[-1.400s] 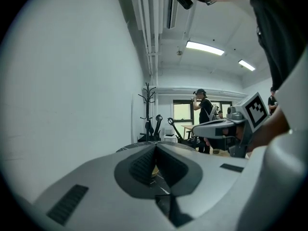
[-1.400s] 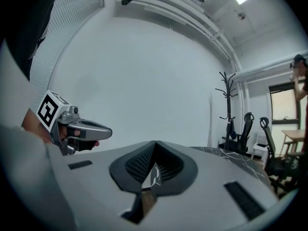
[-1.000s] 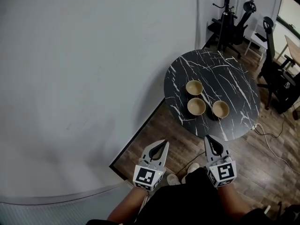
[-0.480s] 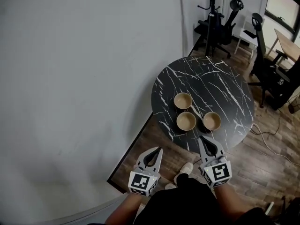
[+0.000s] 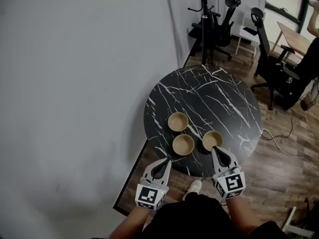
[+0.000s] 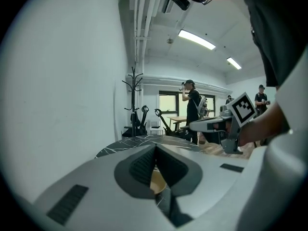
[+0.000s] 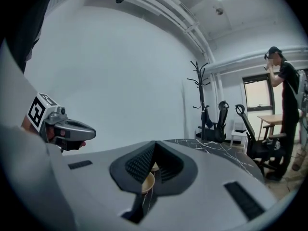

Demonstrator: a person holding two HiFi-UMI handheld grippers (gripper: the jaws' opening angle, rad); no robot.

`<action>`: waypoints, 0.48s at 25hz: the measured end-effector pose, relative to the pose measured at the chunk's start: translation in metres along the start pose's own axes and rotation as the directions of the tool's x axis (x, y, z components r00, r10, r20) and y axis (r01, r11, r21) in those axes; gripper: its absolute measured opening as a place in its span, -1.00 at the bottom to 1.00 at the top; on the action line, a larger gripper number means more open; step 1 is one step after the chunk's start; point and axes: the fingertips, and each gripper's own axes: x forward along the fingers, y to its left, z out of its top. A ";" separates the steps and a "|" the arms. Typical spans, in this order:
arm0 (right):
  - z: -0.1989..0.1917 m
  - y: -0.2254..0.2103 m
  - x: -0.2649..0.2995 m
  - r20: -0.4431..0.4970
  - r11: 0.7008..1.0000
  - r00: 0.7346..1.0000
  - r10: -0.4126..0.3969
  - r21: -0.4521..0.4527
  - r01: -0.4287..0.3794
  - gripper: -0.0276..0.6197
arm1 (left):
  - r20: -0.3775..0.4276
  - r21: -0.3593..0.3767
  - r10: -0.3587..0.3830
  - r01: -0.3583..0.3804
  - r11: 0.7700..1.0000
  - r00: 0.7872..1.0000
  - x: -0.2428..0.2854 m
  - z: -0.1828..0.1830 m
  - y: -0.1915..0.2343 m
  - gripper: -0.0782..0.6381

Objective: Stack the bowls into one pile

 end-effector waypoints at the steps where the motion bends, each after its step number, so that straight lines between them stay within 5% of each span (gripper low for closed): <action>1: -0.001 -0.006 0.000 -0.004 1.000 1.000 -0.008 0.003 0.008 -0.89 | 0.001 0.002 -0.008 0.008 1.000 1.000 0.008 0.002 0.001 -0.75; 12: -0.007 -0.042 0.014 -0.048 0.998 0.997 -0.062 -0.012 0.062 -0.89 | -0.021 0.026 -0.064 0.065 0.998 0.998 0.066 0.005 0.021 -0.75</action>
